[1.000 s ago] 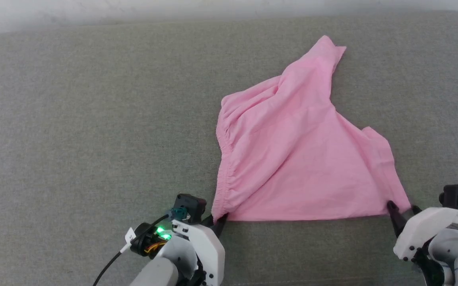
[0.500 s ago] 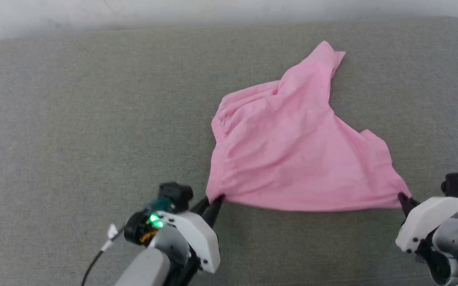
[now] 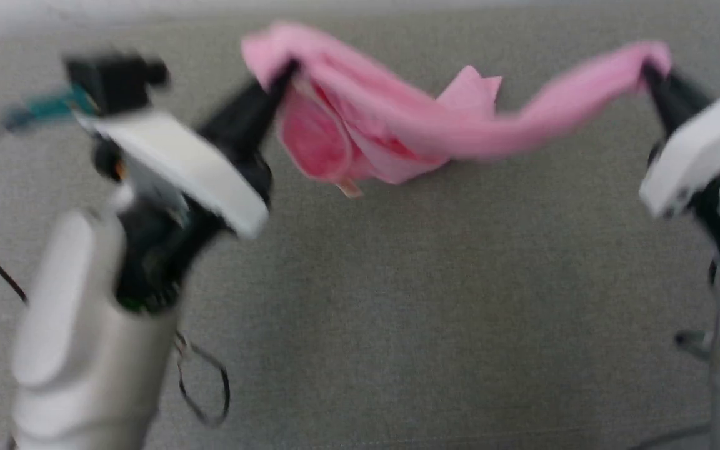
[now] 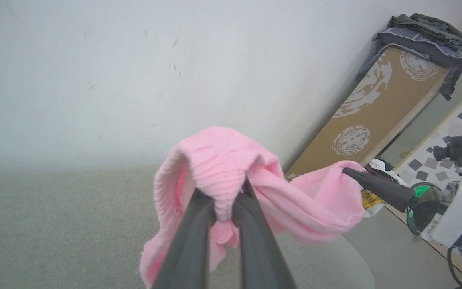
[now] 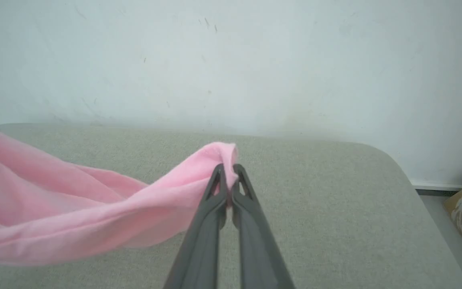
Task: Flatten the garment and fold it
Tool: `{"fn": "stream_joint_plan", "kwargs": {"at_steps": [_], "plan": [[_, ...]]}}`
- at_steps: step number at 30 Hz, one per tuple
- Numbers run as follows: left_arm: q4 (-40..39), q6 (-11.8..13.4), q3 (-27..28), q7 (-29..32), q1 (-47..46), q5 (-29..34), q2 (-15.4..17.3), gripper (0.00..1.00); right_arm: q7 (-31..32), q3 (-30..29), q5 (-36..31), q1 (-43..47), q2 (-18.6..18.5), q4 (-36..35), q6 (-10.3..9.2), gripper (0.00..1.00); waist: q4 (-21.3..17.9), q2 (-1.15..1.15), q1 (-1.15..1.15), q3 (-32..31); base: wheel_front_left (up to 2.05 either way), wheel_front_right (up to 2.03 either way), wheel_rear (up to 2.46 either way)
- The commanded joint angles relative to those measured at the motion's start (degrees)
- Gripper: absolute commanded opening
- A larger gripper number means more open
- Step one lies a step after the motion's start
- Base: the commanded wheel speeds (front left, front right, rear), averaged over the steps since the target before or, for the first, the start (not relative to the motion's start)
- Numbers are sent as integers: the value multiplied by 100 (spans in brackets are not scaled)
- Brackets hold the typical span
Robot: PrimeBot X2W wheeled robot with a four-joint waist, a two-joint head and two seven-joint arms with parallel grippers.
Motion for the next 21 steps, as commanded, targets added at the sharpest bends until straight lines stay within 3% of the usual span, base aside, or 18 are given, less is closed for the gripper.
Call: {"fn": "stream_joint_plan", "kwargs": {"at_steps": [1, 7, 13, 17, 21], "plan": [[31, 112, 108, 98, -373, -24, 65, 0, 75, 61, -5, -372, -84, 86, -4, 0, -70, 0, 0, 449, 0, 0, 0], [634, 543, 446, 334, -2183, 200, 186, 0, 255, 480, -180, -2376, -456, 839, -4, 0, -131, 0, 0, 1290, 0, 0, 0], [1362, 881, 676, -117, -3741, 684, 237, 0, -263, 616, -662, -4066, -541, 1795, -4, 0, -186, 0, 0, 1934, 0, 0, 0], [1703, 945, 882, -750, -4538, 823, 158, 0, -933, 468, -960, -4891, -430, 2265, -4, 0, -192, 0, 0, 2165, 0, 0, 0], [2000, 785, 995, -1375, -5021, 875, 119, 0, -1578, 292, -1120, -5373, -306, 2546, -4, 0, -154, 0, 0, 2259, 0, 0, 0]]}}
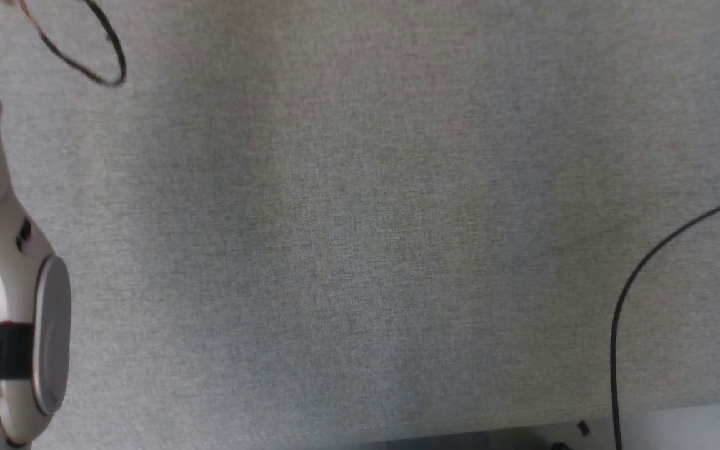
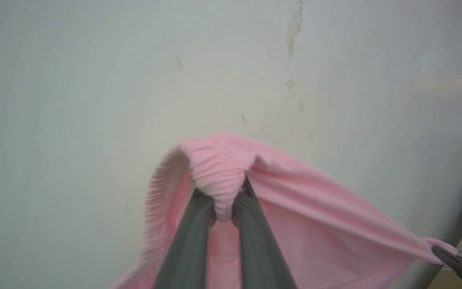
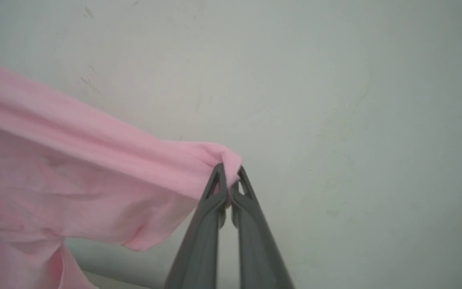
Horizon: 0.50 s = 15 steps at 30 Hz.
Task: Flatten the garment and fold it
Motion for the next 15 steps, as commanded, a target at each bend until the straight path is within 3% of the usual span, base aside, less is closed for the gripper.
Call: {"fn": "stream_joint_plan", "kwargs": {"at_steps": [1, 7, 12, 15], "plan": [[98, -68, 108, -196, -107, 15, 32, 0, -173, -92, -52, -61, -35, 89, -17, 0, 5, 0, -2, 205, 0, 0, 0], [446, -483, -39, -289, 391, -117, 28, 0, -311, -51, 187, 428, -85, 272, -17, 0, 148, 0, -2, 34, 0, 0, 0], [463, -848, -628, 61, 1737, 72, 244, 0, 294, 278, 714, 1824, -361, 132, -17, 0, 273, 0, -2, -416, 0, 0, 0], [262, -931, -963, 316, 2768, 115, 365, 0, 699, 374, 1052, 2904, -571, -236, -17, 0, 345, 0, -2, -756, 0, 0, 0]]}}
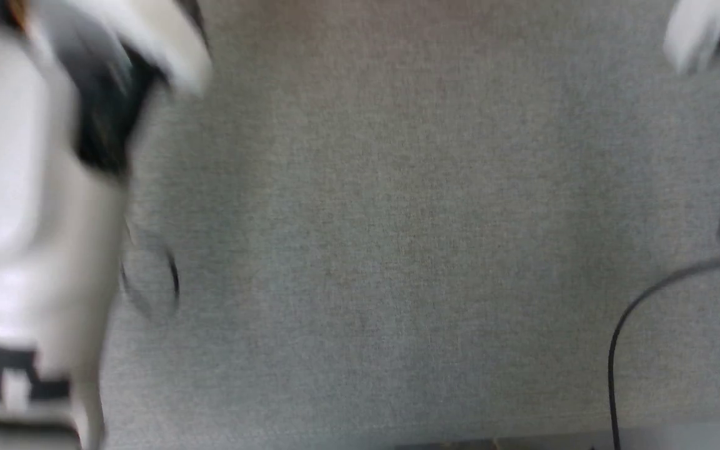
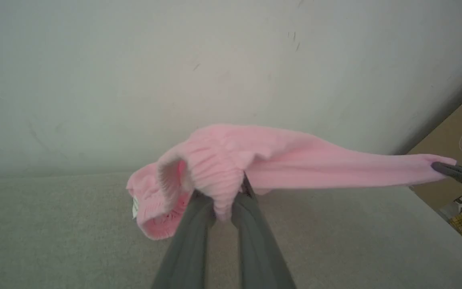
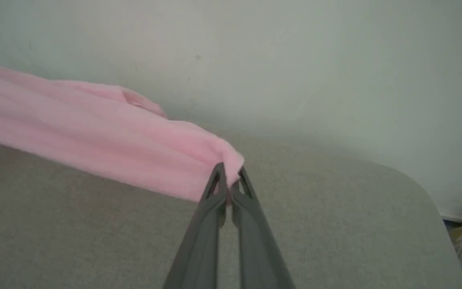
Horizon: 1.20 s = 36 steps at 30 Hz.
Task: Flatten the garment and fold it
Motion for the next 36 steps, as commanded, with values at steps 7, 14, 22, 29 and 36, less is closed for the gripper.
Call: {"fn": "stream_joint_plan", "kwargs": {"at_steps": [7, 14, 22, 29, 36], "plan": [[-808, 82, -533, 513, 2744, -151, 209, 0, 746, -386, 418, 2817, -190, -1361, -13, 0, 297, 0, 1, -1203, 0, 0, 0], [-1356, 373, -791, 854, 4386, -278, 381, 0, 1158, -813, 391, 4650, 168, -2231, -13, 0, 402, 0, 1, -1625, 0, 0, 0], [-2081, 869, -928, 1125, 5834, -399, 515, 0, 1440, -1303, 158, 6299, 737, -2727, -13, 0, 556, 0, 1, -1982, 0, 0, 0], [-2650, 1056, -985, 1087, 6239, -417, 461, 0, 1630, -1471, 5, 6741, 900, -3332, -13, 0, 685, 0, 1, -2079, 0, 0, 0], [-2619, 939, -1125, 840, 5533, -238, 120, 0, 1489, -1284, -177, 5796, 619, -3565, -13, 0, 890, 0, 1, -1959, 0, 0, 0]]}}
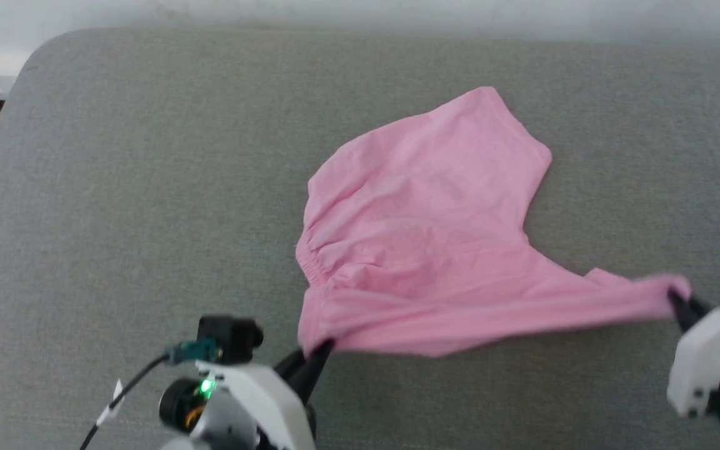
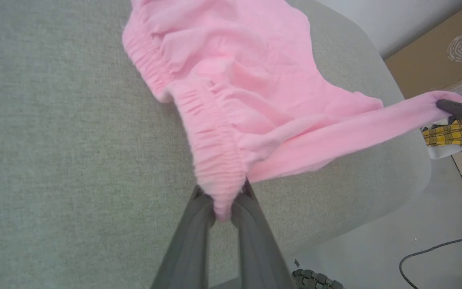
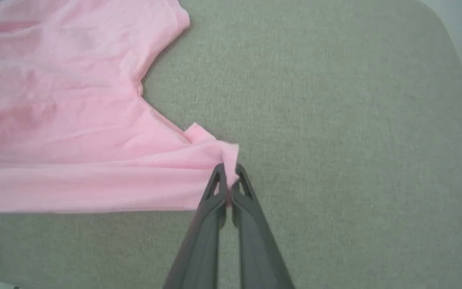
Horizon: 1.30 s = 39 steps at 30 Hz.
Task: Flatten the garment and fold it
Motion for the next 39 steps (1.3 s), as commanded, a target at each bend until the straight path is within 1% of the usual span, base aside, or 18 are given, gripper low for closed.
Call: {"fn": "stream_joint_plan", "kwargs": {"at_steps": [1, 5, 10, 13, 20, 24, 27, 31, 34, 35, 36, 37, 38, 39], "plan": [[51, -40, -7, -65, -191, 49, -60, 0, -52, 39, -49, -269, -114, 42, -12, 0, 85, 0, 0, 96, 0, 0, 0], [260, -101, -21, -191, -762, 57, -348, 0, -191, 288, -61, -1306, -470, 493, -12, 0, 228, 0, 0, 320, 0, 0, 0], [559, -115, 106, -375, -1409, 24, -621, 0, -398, 656, -56, -2637, -780, 1296, -12, 0, 470, 0, 0, 726, 0, 0, 0], [720, -81, 198, -489, -1731, 1, -774, 0, -510, 883, -42, -3373, -909, 1815, -12, 0, 647, 0, 0, 1001, 0, 0, 0], [1112, -89, 279, -709, -2351, -76, -1098, 0, -760, 1389, -167, -4848, -1186, 3098, -12, 0, 1067, 0, 0, 1570, 0, 0, 0], [1304, -83, 263, -812, -2628, -124, -1242, 0, -931, 1589, -314, -5502, -1291, 3833, -12, 0, 1281, 0, 0, 1840, 0, 0, 0], [1439, -73, 225, -858, -2785, -152, -1312, 0, -946, 1710, -396, -5857, -1340, 4362, -12, 0, 1405, 0, 0, 1987, 0, 0, 0], [1597, -78, 153, -908, -2910, -198, -1374, 0, -850, 1800, -432, -6173, -1384, 4949, -12, 0, 1501, 0, 0, 2119, 0, 0, 0], [1690, -128, 76, -942, -2948, -247, -1405, 0, -755, 1809, -419, -6316, -1408, 5297, -12, 0, 1522, 0, 0, 2153, 0, 0, 0], [1711, -145, 59, -962, -2954, -269, -1414, 46, -704, 1787, -400, -6349, -1407, 5398, -12, 0, 1521, 0, 0, 2155, 0, 0, 0], [1729, -163, 46, -981, -2958, -292, -1421, 100, -671, 1789, -383, -6381, -1404, 5474, -12, 31, 1513, 0, 0, 2154, 0, 0, 0], [1743, -189, 30, -1003, -2961, -304, -1425, 100, -691, 1783, -359, -6409, -1399, 5518, -12, 86, 1497, 0, 0, 2147, 0, 0, 0], [1759, -221, 19, -1030, -2959, -316, -1427, 100, -744, 1736, -325, -6430, -1385, 5559, -12, 100, 1475, 0, 0, 2128, 0, 0, 0], [1770, -251, 14, -1069, -2949, -324, -1428, 100, -802, 1713, -296, -6431, -1370, 5591, -12, 100, 1449, 0, 0, 2100, 0, 0, 0]]}}
